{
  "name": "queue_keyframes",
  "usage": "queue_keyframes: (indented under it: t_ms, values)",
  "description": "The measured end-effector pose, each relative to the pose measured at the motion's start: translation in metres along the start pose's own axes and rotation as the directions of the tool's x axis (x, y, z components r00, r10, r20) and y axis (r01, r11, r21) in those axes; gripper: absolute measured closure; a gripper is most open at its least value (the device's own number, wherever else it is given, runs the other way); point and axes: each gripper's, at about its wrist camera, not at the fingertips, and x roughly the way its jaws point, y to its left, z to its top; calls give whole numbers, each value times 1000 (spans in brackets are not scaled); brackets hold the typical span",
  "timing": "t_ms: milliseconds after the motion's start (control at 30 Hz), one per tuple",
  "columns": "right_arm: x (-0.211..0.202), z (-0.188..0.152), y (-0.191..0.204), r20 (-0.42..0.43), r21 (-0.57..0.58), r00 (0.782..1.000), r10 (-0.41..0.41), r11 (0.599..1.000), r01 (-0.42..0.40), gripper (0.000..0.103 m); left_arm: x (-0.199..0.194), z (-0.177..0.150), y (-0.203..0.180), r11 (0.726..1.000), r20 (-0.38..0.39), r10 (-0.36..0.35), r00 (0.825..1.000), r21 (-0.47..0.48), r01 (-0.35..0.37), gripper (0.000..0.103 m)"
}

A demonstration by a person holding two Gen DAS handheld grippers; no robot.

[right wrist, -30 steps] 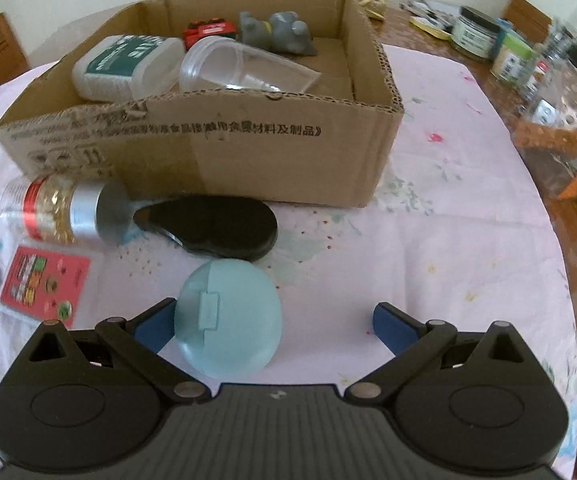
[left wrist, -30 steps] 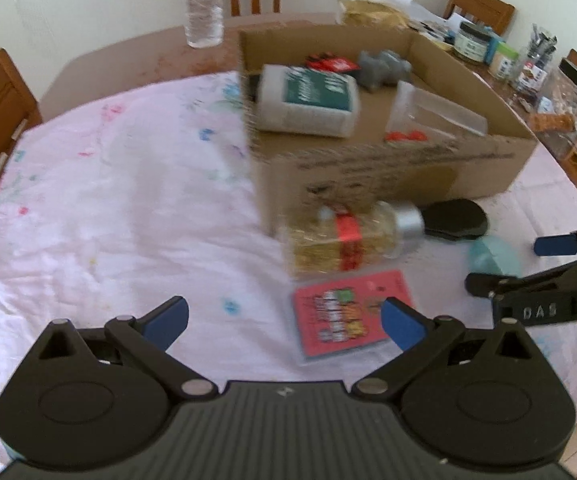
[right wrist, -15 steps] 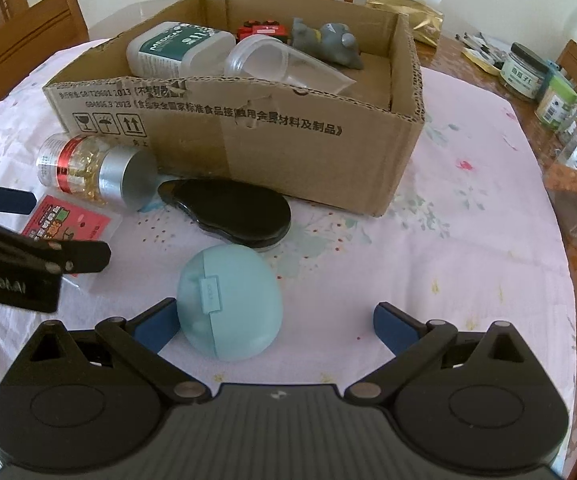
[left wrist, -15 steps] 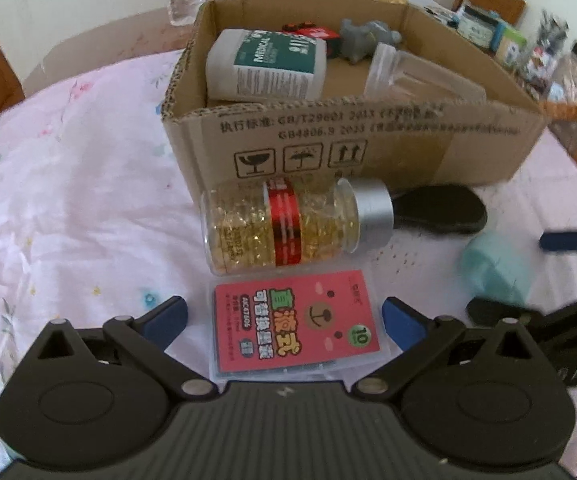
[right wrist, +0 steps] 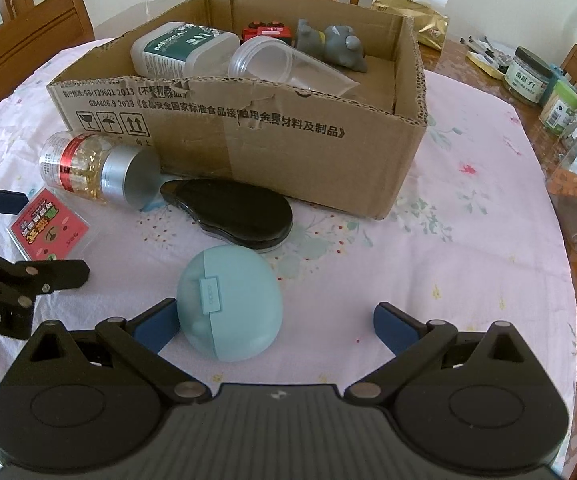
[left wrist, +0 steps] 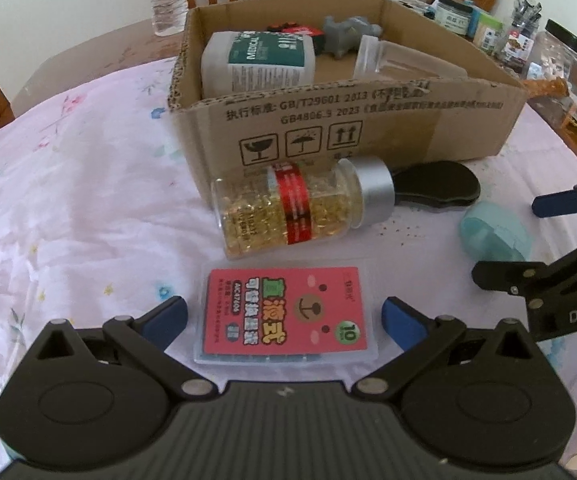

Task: Organize rigid objects
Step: 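Grasp the pink card with the left gripper while the right gripper grasps the light blue round case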

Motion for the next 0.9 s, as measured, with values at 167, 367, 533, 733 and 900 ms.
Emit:
queue_keyframes:
  t_ms: [167, 367, 533, 733, 900]
  values:
    - [-1, -2, 0, 8, -2, 1000, 0, 1000, 0, 0, -4, 1, 1, 998, 8, -34, 999, 48, 34, 12]
    - [-2, -2, 7, 9, -29, 1000, 22, 999, -21, 0, -5, 1, 2, 998, 12, -35, 999, 48, 34, 13]
    - [-7, -2, 23, 17, -99, 998, 66, 993, -64, 11, -4, 1, 1, 998, 13, -35, 999, 50, 35, 13]
    - [-11, 1, 24, 20, -135, 996, 86, 987, -83, 27, -5, -1, 1, 998, 15, -36, 999, 49, 35, 13]
    - [-11, 5, 15, 22, -152, 995, 95, 984, -90, 35, -5, -1, 1, 999, 16, -29, 999, 41, 28, 13]
